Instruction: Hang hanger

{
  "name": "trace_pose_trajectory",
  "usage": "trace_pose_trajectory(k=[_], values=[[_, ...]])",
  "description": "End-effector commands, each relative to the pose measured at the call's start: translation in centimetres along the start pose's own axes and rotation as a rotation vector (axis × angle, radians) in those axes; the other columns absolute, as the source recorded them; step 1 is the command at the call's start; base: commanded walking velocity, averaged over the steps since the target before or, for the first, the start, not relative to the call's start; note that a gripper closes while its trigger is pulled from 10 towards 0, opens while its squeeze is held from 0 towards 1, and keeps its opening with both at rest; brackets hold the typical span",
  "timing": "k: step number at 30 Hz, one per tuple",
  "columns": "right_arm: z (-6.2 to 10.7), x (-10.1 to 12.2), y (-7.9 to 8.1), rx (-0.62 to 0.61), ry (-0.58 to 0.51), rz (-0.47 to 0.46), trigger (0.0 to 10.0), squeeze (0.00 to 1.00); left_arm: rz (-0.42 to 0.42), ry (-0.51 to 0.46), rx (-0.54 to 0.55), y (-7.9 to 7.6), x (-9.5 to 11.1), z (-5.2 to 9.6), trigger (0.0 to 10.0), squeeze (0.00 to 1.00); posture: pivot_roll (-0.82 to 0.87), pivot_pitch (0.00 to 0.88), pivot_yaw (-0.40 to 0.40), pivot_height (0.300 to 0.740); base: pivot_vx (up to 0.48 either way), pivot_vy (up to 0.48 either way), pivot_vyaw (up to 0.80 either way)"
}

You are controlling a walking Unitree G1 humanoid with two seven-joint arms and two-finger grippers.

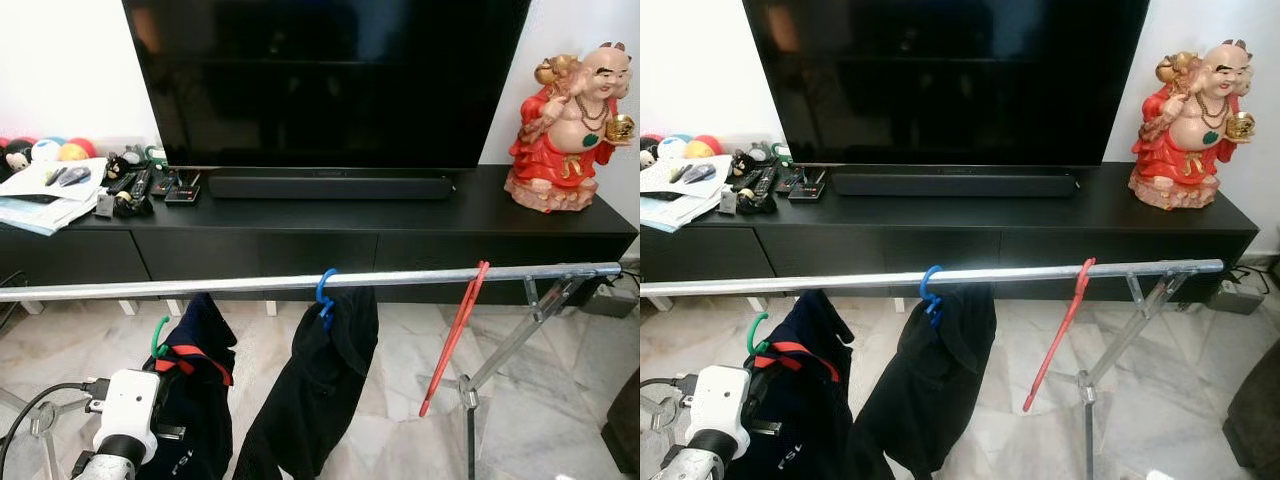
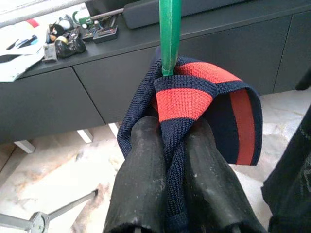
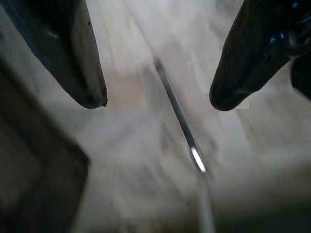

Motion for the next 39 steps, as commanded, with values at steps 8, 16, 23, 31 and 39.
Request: trace_pose_trajectory(k=[8,16,23,31,39], values=[[2.7,0.2,0.8,0.073,-0.141,-0.045,10.0,0.00,-0.015,-0.023,0.003,0.4,0.5,0.1,10.0,0.00,0.10,0.000,0.000,0.740,0.000,0.000,0.00],[0.9,-2.9,0.7,0.125,0.199,0.110,10.0,0.00,-0.018,-0.023,0.010,0.6,0.4,-0.2,10.0,0.00,0.09,0.000,0.004,0.740,0.000,0.000,0.00],[1.6,-4.9,1.6,0.232,0.346,0.206,10.0,0.00,-0.017,-0.022,0.017,0.8,0.4,-0.2,10.0,0.00,0.12,0.000,0.012,0.740,0.000,0.000,0.00],[3.3,-7.9,-1.1,0.186,0.483,0.207,10.0,0.00,-0.032,-0.016,0.021,1.7,0.7,-0.5,10.0,0.00,0.10,0.000,0.047,0.740,0.000,0.000,0.00],[4.4,-9.0,-0.3,0.267,0.488,0.262,10.0,0.00,-0.040,-0.020,0.029,2.2,1.1,-0.9,10.0,0.00,0.10,0.000,0.064,0.740,0.000,0.000,0.00]])
Point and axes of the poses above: a point about 5 cm out from each wrist's last joint towards the gripper, its own z axis pointing back from the gripper into the wrist, its own x axis along the axis of the wrist's last joint, y = z × x, the point moved 1 cm from there along -z, pointing out of the wrist towards the gripper, and after that the axes turned 7 degrees about z, right-handed, at the moved point
